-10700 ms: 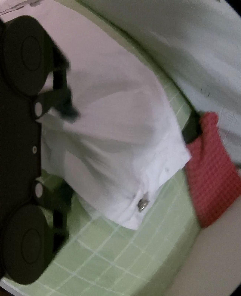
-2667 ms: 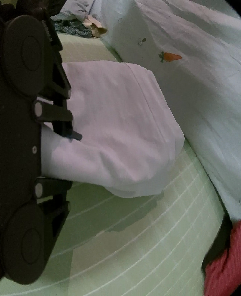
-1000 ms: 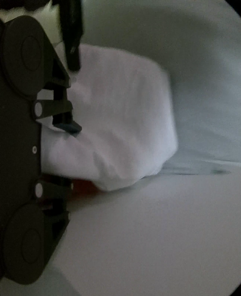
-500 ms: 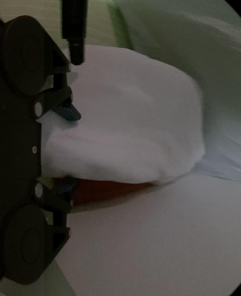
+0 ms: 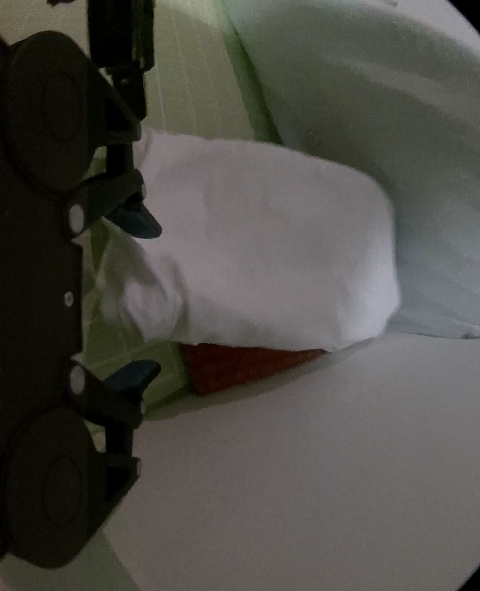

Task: Fold clothes
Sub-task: 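Carry the folded shirt with both grippers and set it beside the red cloth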

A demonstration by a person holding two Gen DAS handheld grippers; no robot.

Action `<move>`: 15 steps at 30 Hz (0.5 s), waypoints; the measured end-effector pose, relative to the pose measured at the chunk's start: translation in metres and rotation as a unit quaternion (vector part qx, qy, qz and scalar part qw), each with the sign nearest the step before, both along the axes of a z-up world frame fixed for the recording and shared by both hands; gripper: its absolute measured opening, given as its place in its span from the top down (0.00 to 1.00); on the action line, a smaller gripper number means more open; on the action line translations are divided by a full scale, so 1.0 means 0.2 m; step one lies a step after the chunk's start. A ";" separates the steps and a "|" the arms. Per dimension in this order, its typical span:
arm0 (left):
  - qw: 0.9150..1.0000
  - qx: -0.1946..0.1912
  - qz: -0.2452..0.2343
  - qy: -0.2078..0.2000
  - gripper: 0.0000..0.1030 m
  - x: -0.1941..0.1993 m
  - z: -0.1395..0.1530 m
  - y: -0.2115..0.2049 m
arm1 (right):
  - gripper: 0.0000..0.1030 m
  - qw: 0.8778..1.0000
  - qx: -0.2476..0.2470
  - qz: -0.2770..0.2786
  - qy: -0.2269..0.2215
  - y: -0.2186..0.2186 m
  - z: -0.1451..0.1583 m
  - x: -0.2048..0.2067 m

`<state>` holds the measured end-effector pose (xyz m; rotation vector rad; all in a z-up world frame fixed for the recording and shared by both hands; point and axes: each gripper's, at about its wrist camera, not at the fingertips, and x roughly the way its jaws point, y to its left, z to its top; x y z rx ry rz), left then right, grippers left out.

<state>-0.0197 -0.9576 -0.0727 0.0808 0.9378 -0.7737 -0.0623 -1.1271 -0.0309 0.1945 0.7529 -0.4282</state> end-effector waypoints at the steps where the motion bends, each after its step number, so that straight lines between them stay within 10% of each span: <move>1: 1.000 0.001 -0.002 -0.003 0.20 -0.02 0.01 0.01 | 0.23 1.000 -0.001 0.000 -0.005 0.01 0.02 -0.03; 15: 0.998 0.011 -0.036 -0.055 0.04 -0.42 0.10 0.22 | 0.01 1.000 -0.002 -0.019 -0.017 0.24 0.08 -0.49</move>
